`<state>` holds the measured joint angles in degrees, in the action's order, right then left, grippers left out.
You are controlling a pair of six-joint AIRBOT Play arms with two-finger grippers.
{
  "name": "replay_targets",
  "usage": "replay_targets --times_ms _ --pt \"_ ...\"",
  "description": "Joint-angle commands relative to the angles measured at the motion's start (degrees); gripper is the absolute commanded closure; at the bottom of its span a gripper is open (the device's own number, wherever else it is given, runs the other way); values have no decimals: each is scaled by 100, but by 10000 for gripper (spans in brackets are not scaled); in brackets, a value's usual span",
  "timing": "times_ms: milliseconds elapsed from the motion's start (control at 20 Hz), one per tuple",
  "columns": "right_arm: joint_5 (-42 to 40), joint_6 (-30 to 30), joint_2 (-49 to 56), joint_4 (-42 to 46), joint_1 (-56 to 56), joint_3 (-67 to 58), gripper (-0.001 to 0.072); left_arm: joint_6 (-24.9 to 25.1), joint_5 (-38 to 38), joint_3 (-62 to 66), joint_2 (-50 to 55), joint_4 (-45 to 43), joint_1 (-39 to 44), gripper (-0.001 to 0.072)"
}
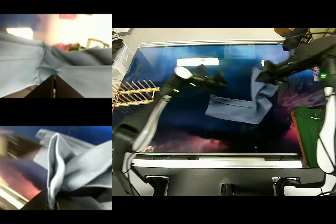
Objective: Fold the clothes and pants, and hang the long-sleeved shirts on hangers.
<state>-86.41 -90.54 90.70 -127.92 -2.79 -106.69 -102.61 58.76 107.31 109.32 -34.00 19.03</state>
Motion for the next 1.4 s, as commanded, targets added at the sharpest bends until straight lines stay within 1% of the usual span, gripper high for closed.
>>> replay_targets --times_ms 0,150,300,450,500,550,600,650,700,750,800,850,950,1000,1050,1200,1350 --pt "389 146 428 168 -925 -7 684 87 868 2 -988 -811 -1215 694" --pt "881 286 940 177 -1484 -7 684 87 1198 2 -1622 -962 -2114 693" --pt "1438 382 1478 177 -1851 -7 684 90 1421 2 -1982 -962 -2820 693" --pt "1961 492 2006 155 -2076 -7 683 122 1622 2 -2063 -960 -3165 693" --pt "2135 538 2144 109 -2133 -7 664 136 1672 2 -2061 -962 -3198 693" --pt "2291 599 2240 96 -2153 -7 584 195 1700 0 -2061 -962 -3204 693" --pt "2406 647 2299 42 -2179 -7 471 216 1735 0 -2063 -960 -3202 693" --pt "2487 669 2319 -90 -2190 -7 320 219 1773 0 -2061 -962 -3198 693" --pt "2496 678 2295 -284 -2212 -7 212 236 1790 0 -2061 -962 -3198 693" --pt "2446 678 2240 -455 -2212 -7 167 236 1790 0 -2061 -962 -3198 693" --pt "2326 675 2142 -616 -2212 -7 103 238 1786 0 -2061 -966 -3198 693" --pt "2212 658 2006 -647 -2212 -7 78 238 1777 0 -2061 -979 -3198 693" --pt "1919 334 1582 -546 -2092 -7 70 238 1777 0 -2061 -984 -3198 693" --pt "1751 197 1362 -433 -1956 -7 55 238 1777 0 -2061 -984 -3198 693" --pt "1556 63 1134 -326 -1738 -7 55 236 1779 0 -2061 -984 -3198 693" --pt "833 -413 579 79 -640 -4 58 236 1781 0 -2061 -981 -3198 693" --pt "186 -802 516 -42 643 234 58 245 1832 0 -2061 -984 -3195 693"
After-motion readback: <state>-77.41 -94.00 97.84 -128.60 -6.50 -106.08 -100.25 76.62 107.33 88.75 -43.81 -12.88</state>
